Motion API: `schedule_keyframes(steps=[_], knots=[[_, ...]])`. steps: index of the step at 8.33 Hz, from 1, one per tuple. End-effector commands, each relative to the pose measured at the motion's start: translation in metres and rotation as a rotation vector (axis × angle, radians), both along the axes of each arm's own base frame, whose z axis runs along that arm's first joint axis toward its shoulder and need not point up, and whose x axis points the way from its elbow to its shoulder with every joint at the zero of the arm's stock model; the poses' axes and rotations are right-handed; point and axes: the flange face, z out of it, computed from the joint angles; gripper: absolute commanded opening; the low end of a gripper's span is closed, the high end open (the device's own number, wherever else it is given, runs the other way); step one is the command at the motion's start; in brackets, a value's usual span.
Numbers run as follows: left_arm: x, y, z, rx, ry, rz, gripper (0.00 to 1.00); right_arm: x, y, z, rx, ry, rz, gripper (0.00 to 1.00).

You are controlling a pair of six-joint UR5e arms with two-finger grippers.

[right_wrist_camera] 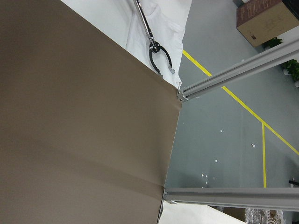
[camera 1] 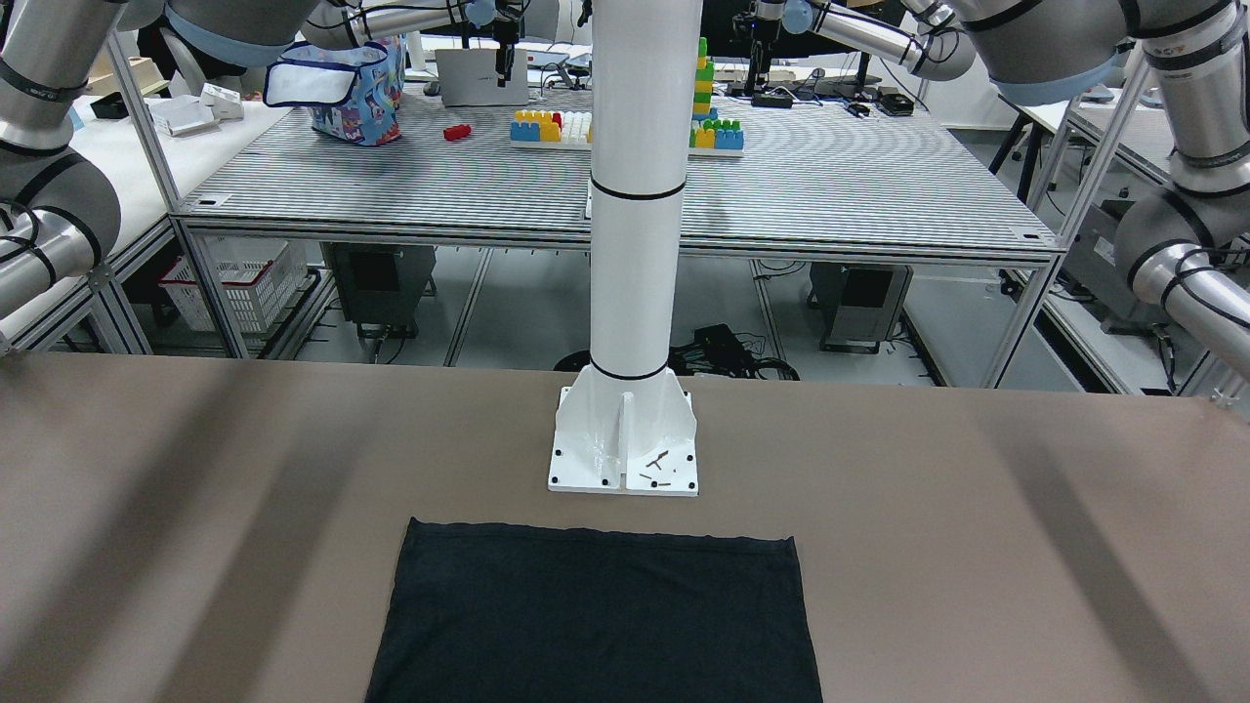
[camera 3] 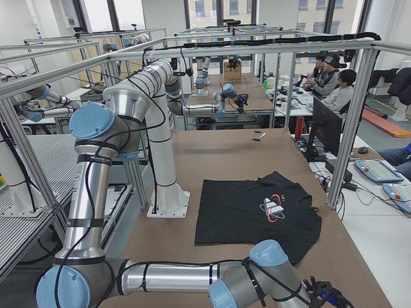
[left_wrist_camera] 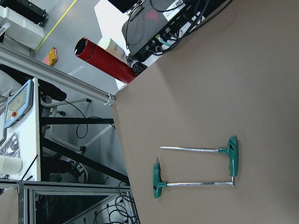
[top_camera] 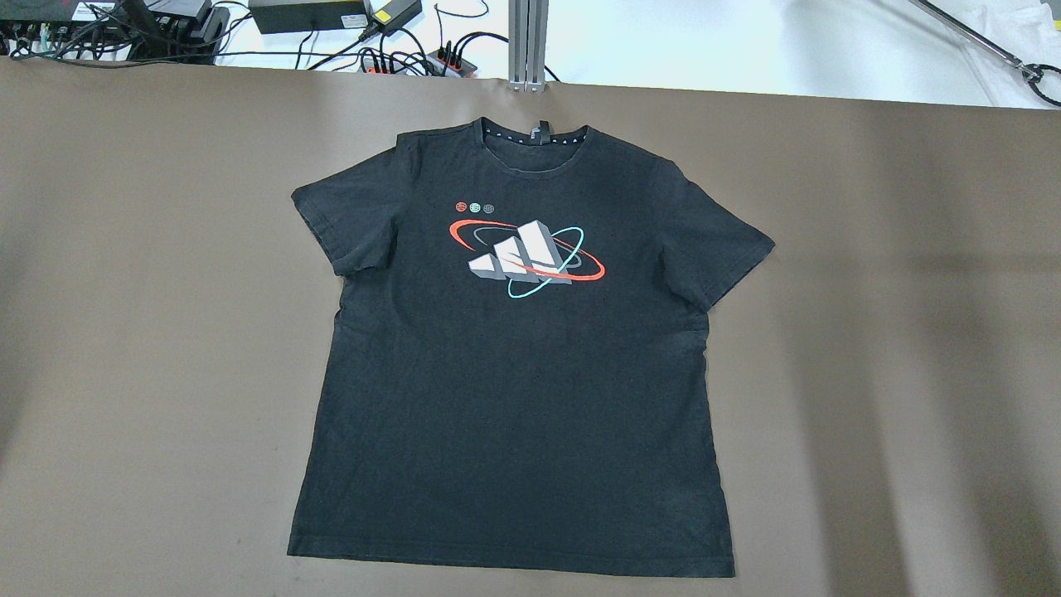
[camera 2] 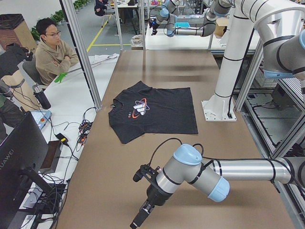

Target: Fold clothes

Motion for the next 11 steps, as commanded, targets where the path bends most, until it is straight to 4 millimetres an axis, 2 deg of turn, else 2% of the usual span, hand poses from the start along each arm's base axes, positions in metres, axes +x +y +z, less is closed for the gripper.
schedule_keyframes(steps=[1,3,4,5,6,7,8,9,10,11], knots=[[0.001,0.001,0.005,-0.009,0.003,0.001,1.00,-0.014,0.004,0.000,0.000,-0.144,-0.039,0.95],[0.001,0.005,0.007,-0.008,0.005,0.009,1.00,-0.026,0.004,-0.003,-0.047,-0.296,0.045,0.95],[0.002,0.011,0.012,-0.004,0.007,0.006,1.00,-0.058,-0.008,-0.011,-0.068,-0.344,0.053,0.95],[0.002,0.020,0.017,0.001,0.009,0.003,1.00,-0.110,-0.035,-0.033,-0.094,-0.413,0.068,0.95],[0.003,0.027,0.022,-0.004,0.017,-0.007,1.00,-0.157,-0.049,-0.050,-0.128,-0.477,0.090,0.95],[0.004,0.035,0.024,0.005,0.044,-0.043,1.00,-0.197,-0.067,-0.077,-0.147,-0.541,0.113,0.94],[0.004,0.037,0.024,0.013,0.057,-0.063,1.00,-0.240,-0.077,-0.096,-0.174,-0.590,0.122,0.93],[0.004,0.036,0.024,0.009,0.069,-0.082,1.00,-0.294,-0.074,-0.105,-0.215,-0.619,0.102,0.90],[0.004,0.033,0.022,0.007,0.076,-0.092,1.00,-0.334,-0.079,-0.126,-0.229,-0.652,0.089,0.83],[0.004,0.033,0.022,0.007,0.078,-0.092,1.00,-0.353,-0.094,-0.137,-0.240,-0.671,0.105,0.82]])
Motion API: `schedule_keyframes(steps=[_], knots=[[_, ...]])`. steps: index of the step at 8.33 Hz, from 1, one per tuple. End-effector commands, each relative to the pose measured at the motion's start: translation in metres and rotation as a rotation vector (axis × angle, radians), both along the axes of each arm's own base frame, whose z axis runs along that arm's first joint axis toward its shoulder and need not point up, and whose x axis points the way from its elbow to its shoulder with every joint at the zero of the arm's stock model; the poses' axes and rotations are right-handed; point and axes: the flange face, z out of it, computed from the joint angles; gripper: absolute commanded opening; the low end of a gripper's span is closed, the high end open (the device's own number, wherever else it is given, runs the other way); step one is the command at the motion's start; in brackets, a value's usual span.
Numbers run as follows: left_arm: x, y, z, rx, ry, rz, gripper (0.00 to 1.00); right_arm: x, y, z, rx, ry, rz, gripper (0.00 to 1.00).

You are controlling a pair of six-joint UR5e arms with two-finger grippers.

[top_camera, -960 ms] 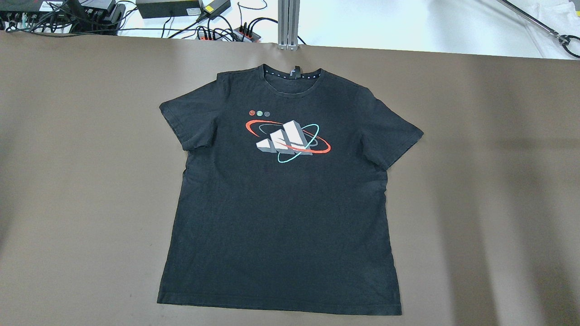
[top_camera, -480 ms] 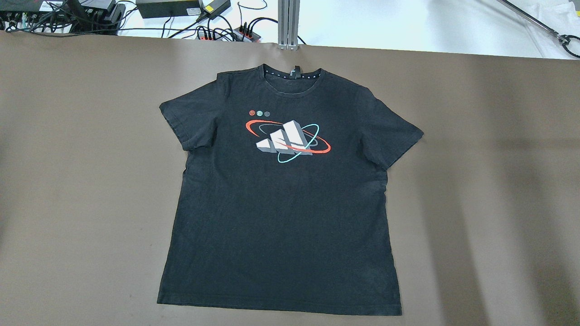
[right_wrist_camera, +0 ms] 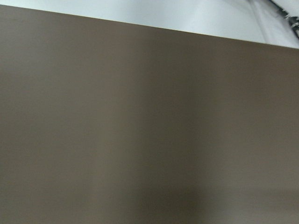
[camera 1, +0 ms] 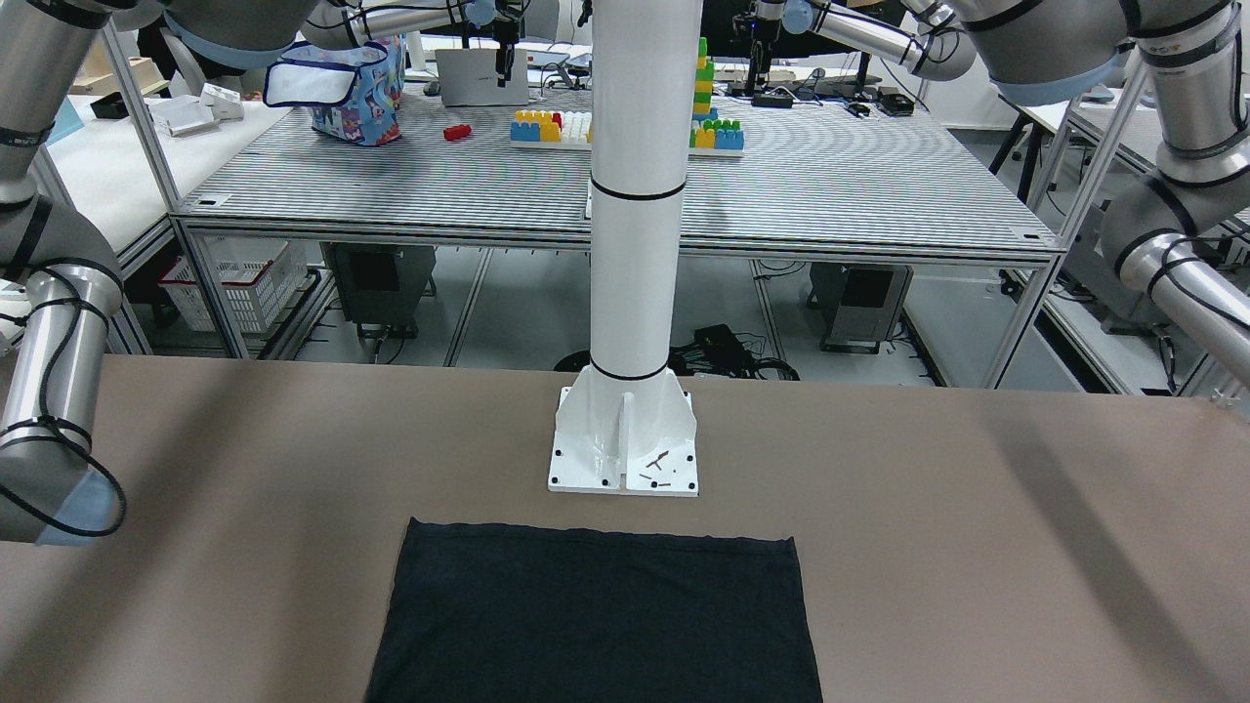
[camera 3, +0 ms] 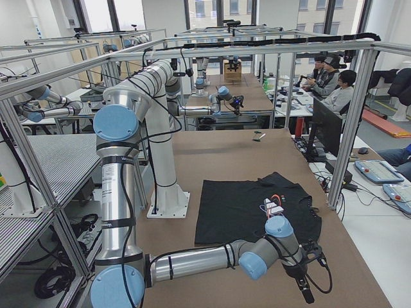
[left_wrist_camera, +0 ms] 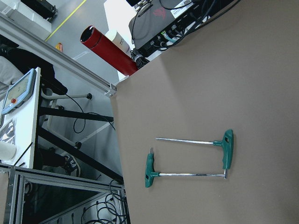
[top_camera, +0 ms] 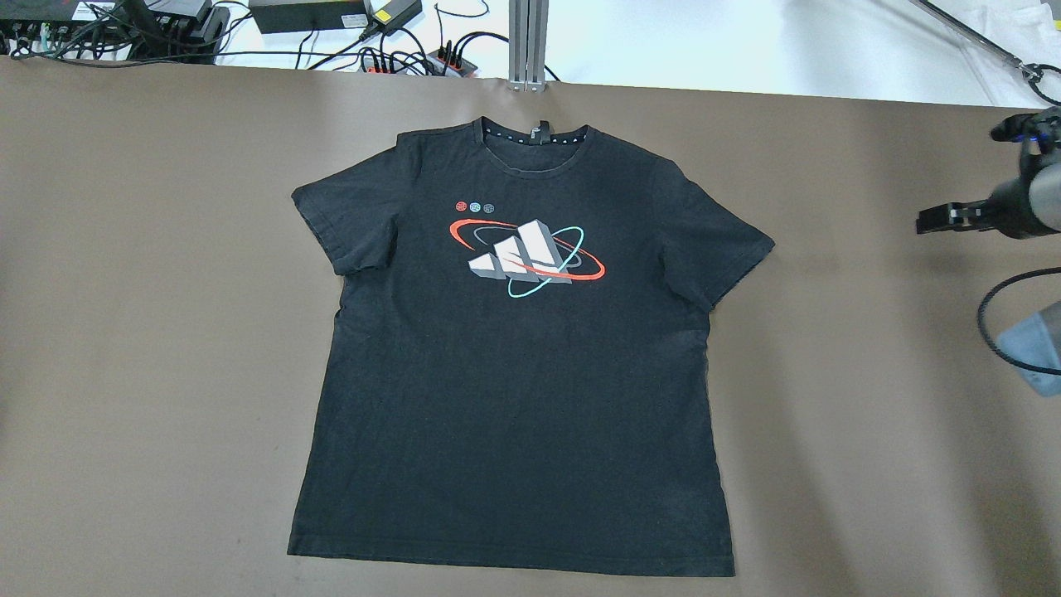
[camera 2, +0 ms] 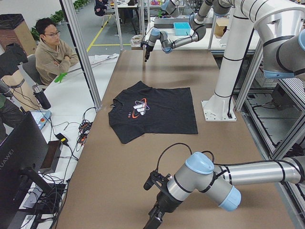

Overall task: Fold clothes
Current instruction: 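Move the right gripper to the shirt shoulder nearest it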

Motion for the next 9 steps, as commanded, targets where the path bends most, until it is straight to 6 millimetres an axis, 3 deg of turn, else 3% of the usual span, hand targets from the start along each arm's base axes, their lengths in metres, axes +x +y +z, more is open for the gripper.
schedule_keyframes(steps=[1,2,4,9], knots=[[0.001,-0.002,0.000,-0.003,0.011,-0.014,1.00,-0.087,-0.026,-0.030,-0.040,-0.056,-0.021,0.82],[0.003,-0.004,-0.002,-0.002,0.014,-0.013,1.00,-0.104,-0.038,-0.031,-0.037,-0.064,-0.031,0.76],[0.003,-0.004,-0.002,-0.004,0.021,-0.021,1.00,-0.148,-0.052,-0.029,-0.039,-0.080,-0.040,0.76],[0.004,-0.007,-0.004,0.001,0.020,-0.020,1.00,-0.188,-0.061,-0.027,-0.036,-0.045,-0.054,0.70]])
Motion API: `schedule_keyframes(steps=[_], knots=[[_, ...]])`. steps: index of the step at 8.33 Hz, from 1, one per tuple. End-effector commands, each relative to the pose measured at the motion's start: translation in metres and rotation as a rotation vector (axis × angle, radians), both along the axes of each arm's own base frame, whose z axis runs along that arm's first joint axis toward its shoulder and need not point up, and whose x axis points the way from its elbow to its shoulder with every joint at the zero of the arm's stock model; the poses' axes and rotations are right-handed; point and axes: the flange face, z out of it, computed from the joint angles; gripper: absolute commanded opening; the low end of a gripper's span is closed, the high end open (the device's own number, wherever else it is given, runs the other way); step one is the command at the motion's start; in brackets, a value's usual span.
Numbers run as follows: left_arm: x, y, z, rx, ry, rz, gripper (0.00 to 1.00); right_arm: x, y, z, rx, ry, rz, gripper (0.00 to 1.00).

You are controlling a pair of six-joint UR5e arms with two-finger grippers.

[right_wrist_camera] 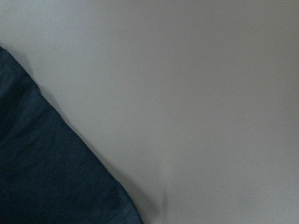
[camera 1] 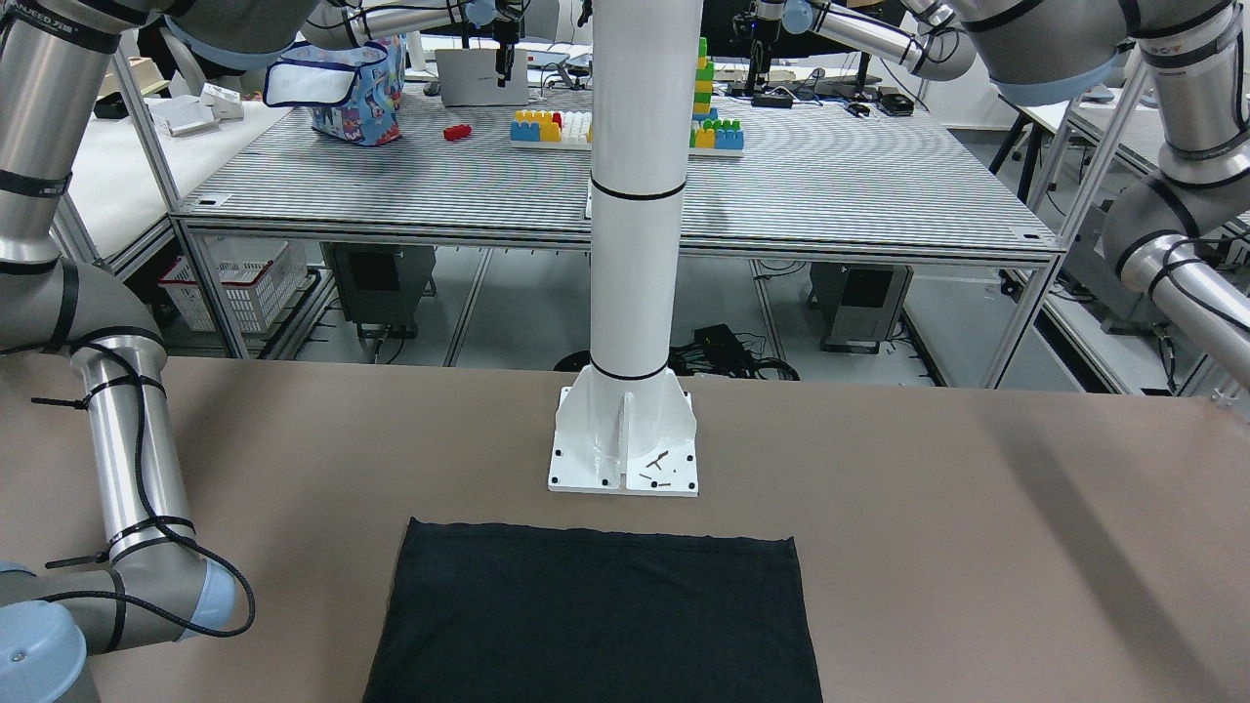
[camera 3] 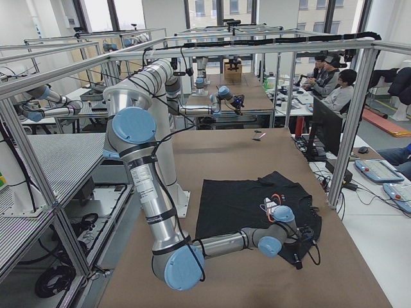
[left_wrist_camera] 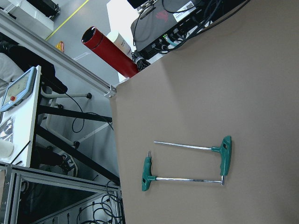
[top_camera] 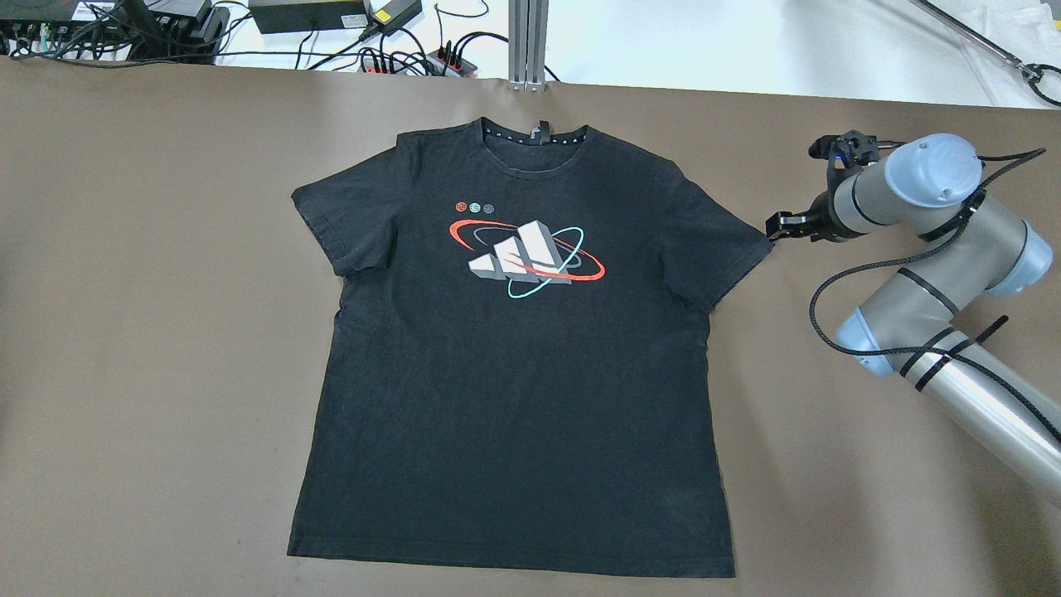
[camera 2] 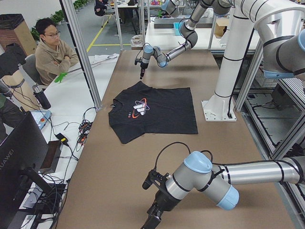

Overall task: Fold clothes
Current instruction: 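Move the right gripper to the shirt shoulder nearest it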

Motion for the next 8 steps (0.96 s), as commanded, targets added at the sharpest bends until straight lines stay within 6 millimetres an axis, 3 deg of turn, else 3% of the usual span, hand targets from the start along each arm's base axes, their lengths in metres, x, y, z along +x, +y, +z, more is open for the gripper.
schedule_keyframes(steps=[1,5,6,7,8], knots=[[0.001,-0.002,-0.002,0.000,0.009,-0.008,1.00,-0.021,-0.003,0.002,0.001,0.020,-0.008,0.69],[0.001,-0.004,-0.004,0.005,0.009,-0.008,1.00,-0.034,-0.008,0.010,-0.015,0.035,-0.017,0.56],[0.000,-0.006,-0.005,0.008,0.009,-0.008,1.00,-0.035,-0.009,0.008,-0.014,0.034,-0.017,0.45],[0.000,-0.006,-0.006,0.009,0.009,-0.008,1.00,-0.036,-0.010,0.005,-0.011,0.032,-0.017,0.23],[0.000,-0.006,-0.006,0.009,0.009,-0.008,1.00,-0.036,-0.010,0.005,-0.011,0.032,-0.017,0.09]])
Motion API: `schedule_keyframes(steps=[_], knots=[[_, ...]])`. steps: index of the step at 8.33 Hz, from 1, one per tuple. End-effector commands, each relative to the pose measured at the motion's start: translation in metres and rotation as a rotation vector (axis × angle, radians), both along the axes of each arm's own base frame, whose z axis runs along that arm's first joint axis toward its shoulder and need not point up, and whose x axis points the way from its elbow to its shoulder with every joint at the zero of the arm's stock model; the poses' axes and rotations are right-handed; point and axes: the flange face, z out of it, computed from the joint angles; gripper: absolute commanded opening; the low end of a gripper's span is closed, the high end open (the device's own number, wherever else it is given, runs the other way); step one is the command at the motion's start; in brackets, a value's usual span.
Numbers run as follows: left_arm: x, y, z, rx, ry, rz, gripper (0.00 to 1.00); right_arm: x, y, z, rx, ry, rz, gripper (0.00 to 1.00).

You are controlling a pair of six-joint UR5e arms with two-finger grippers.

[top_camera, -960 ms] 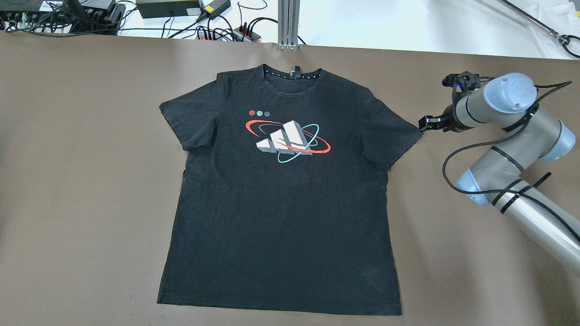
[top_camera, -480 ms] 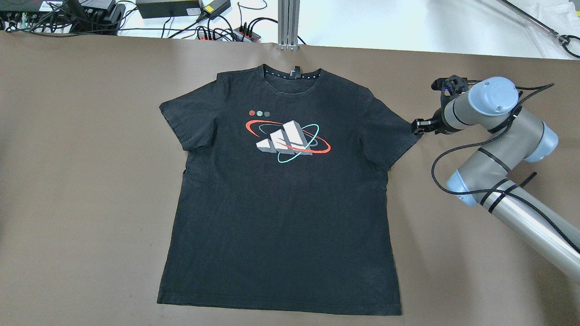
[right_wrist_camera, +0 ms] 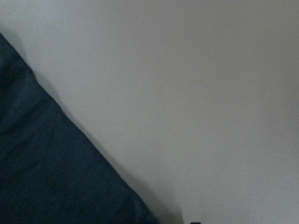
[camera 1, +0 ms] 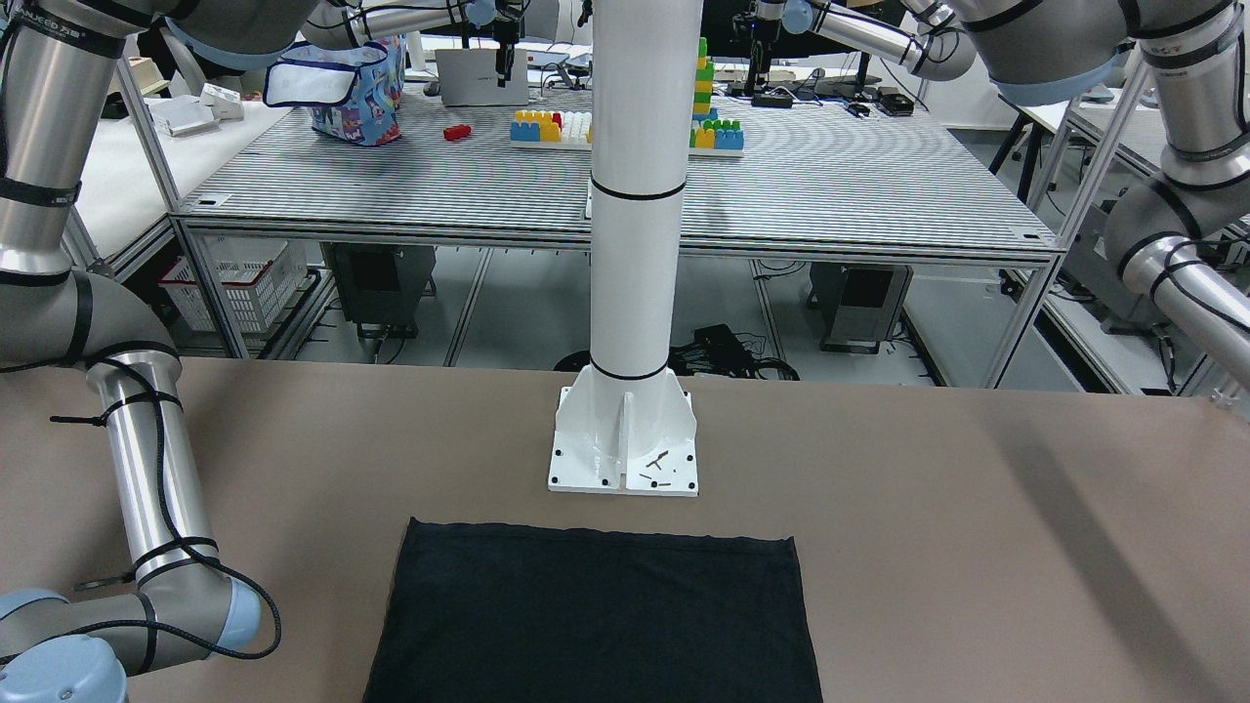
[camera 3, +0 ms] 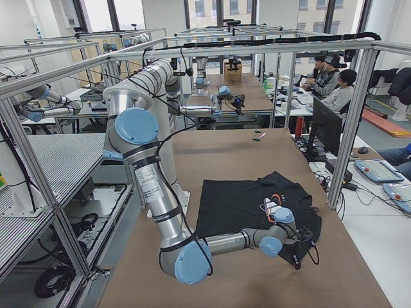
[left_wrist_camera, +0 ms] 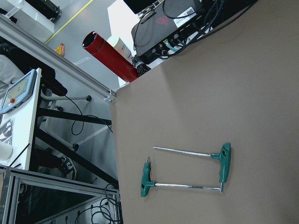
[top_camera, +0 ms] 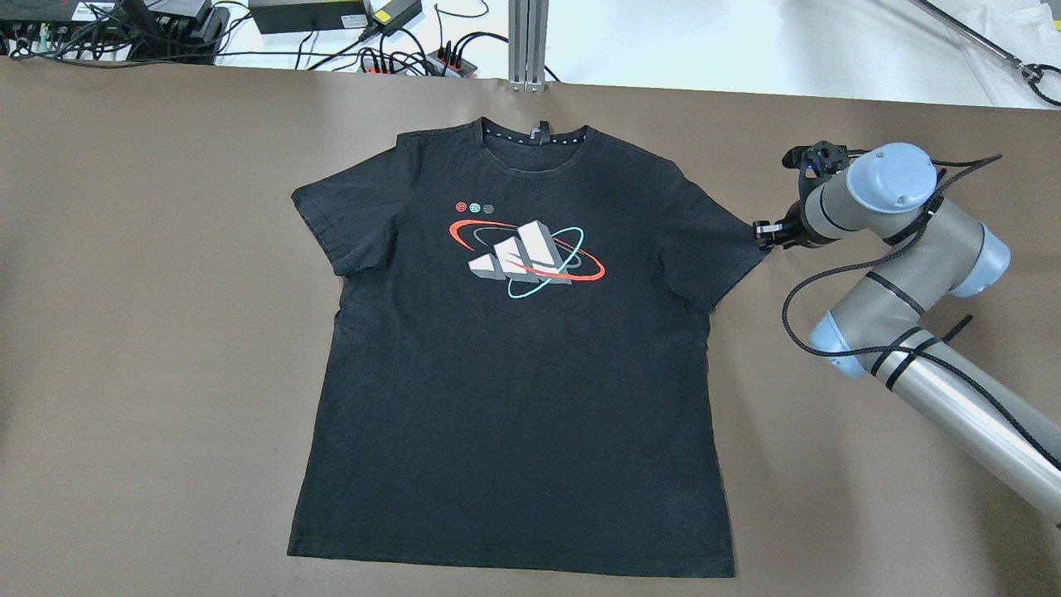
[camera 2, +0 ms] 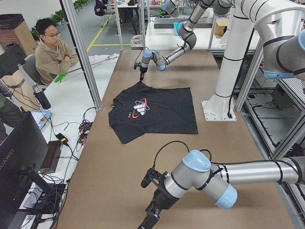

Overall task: Fold clothes
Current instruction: 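Move the right gripper to the shirt shoulder nearest it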

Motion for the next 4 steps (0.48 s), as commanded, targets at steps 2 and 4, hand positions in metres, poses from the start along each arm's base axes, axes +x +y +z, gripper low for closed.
schedule_keyframes(steps=[2,4], knots=[[0.000,-0.002,-0.002,0.003,0.000,0.000,1.00,-0.002,-0.002,-0.011,0.024,-0.005,-0.013,0.00],[0.000,-0.002,-0.003,0.006,0.003,-0.001,1.00,0.001,0.004,-0.050,0.077,-0.043,-0.015,0.00]])
